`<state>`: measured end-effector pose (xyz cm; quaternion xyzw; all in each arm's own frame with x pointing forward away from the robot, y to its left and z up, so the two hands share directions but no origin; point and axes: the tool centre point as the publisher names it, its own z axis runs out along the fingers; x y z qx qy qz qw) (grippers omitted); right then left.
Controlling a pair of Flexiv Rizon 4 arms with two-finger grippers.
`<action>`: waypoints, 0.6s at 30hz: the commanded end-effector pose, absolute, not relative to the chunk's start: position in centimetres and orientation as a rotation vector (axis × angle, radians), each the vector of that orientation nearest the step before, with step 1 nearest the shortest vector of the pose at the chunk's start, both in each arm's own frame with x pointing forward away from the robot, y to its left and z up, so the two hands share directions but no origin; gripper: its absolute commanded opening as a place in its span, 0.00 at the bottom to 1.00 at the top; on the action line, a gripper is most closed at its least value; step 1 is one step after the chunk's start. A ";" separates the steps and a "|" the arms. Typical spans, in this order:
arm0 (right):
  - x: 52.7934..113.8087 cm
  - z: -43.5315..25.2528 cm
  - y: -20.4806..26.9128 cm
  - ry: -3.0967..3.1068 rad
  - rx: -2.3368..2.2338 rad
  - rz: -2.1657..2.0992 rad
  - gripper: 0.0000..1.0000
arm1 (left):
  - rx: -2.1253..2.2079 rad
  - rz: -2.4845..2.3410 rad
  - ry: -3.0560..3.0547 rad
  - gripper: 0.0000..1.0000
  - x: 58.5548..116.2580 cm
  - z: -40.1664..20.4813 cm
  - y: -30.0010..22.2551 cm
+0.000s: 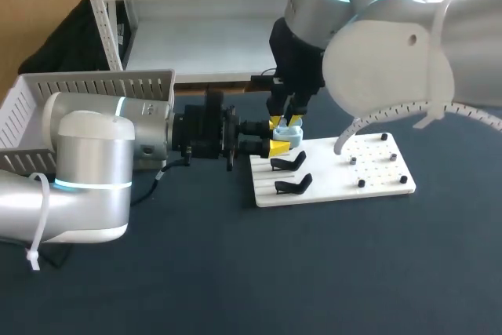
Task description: Pick up each earbud case from the left stands, insert the matching earbuds, close the lid, and place the case in the box.
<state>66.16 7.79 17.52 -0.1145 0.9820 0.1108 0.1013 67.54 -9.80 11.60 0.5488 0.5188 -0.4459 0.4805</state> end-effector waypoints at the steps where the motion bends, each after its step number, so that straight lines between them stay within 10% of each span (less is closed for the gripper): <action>1: 66.4 17.5 7.9 2.907 -0.340 0.323 0.00 | 1.334 -1.084 1.264 0.00 67.4 11.5 -9.8; 18: 66.8 17.2 7.7 2.917 -0.333 0.314 0.00 | 1.334 -1.084 1.264 0.00 67.4 11.5 -9.8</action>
